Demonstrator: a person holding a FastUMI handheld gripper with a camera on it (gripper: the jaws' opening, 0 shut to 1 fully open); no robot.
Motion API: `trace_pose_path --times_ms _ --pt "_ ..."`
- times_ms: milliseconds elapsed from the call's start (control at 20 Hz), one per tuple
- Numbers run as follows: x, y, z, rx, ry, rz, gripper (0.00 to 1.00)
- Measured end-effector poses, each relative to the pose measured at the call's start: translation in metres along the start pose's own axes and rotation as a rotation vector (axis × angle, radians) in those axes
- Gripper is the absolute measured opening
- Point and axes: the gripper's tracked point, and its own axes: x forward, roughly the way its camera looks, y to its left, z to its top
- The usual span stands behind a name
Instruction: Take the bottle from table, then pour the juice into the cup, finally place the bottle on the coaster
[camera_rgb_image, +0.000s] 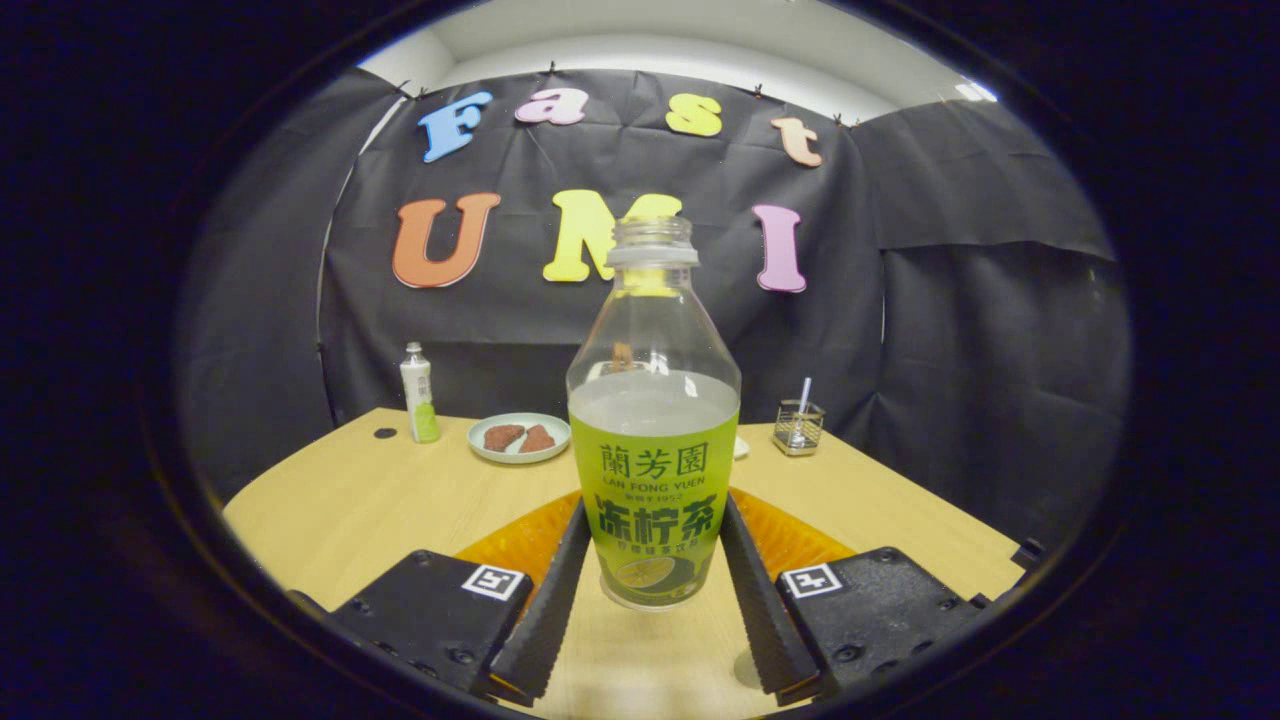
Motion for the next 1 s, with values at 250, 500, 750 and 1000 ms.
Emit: trace_pose_path --times_ms 250,500,750,1000 --pt "0.043 0.007 -0.013 -0.004 0.045 0.014 0.79" --pt "0.077 0.013 -0.036 -0.006 0.1 0.036 0.81" --pt "0.091 0.011 -0.049 0.0 0.139 0.038 0.81" --pt "0.092 0.006 -0.056 0.017 0.162 0.029 0.82"
